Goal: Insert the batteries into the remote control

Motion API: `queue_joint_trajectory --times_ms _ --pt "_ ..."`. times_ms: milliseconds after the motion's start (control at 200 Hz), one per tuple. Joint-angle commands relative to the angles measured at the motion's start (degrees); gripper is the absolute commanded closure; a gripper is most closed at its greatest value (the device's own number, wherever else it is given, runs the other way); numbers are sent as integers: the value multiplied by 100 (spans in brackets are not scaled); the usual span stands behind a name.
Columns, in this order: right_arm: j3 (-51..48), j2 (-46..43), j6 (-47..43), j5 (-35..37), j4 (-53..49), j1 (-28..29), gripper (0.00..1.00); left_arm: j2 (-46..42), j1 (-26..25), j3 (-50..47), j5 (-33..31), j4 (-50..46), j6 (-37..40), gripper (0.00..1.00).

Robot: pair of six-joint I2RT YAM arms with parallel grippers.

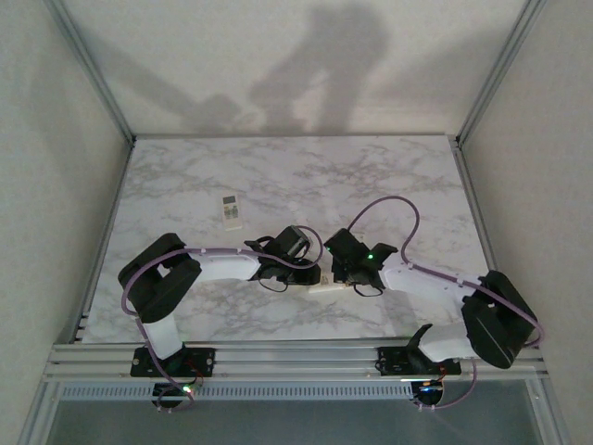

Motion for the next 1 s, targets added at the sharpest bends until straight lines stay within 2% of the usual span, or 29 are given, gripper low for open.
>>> queue_joint_trajectory --times_ms 0,100,325,681,821,996 --pt "181 202 31 314 -223 -47 77 107 -197 -35 165 158 73 56" --pt "250 417 -24 233 -164 -49 74 114 -198 -43 171 175 77 56" --pt "349 759 3 313 -167 -49 80 99 -196 -52 172 183 95 56" --pt "392 1067 -246 488 -336 -51 79 96 -199 -57 182 211 121 56" --pt "437 1318 -324 411 -291 -48 84 105 -198 -70 184 218 134 56" --pt "496 930 -503 354 -340 -50 88 74 -198 -105 151 193 128 56"
